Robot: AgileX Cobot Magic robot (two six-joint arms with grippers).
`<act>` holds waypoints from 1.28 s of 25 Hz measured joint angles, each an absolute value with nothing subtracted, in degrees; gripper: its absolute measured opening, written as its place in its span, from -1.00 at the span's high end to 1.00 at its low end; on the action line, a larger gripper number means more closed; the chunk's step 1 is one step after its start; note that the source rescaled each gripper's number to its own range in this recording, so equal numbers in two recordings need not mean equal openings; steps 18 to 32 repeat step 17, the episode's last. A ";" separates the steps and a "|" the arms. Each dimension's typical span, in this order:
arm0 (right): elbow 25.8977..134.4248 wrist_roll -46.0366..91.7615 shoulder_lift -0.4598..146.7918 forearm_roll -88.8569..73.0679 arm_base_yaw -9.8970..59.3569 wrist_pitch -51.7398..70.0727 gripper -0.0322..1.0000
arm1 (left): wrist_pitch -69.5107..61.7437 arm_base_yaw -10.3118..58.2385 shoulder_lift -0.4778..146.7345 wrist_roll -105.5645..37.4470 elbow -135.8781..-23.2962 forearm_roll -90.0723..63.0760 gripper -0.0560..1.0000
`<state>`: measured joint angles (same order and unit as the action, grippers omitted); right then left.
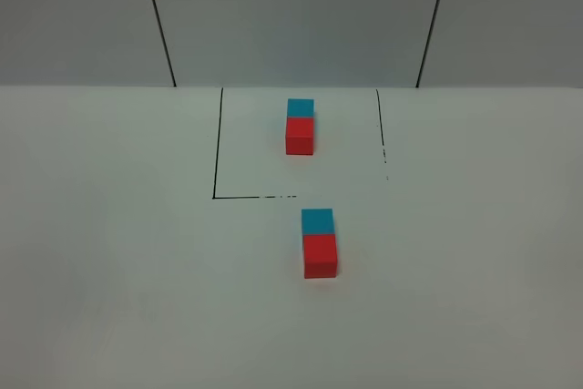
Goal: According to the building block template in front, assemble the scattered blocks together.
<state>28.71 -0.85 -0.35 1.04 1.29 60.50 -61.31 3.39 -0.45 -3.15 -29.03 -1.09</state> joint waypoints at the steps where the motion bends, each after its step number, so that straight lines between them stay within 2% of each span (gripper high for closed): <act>1: 28.71 -0.85 -0.35 0.93 1.29 60.50 -1.00 | -61.31 3.39 -0.45 -3.15 -29.03 -1.09 -0.39; 32: 28.71 -0.85 -0.35 0.00 1.29 60.50 -1.00 | -61.31 3.39 -0.45 -3.15 -29.03 -1.09 -0.39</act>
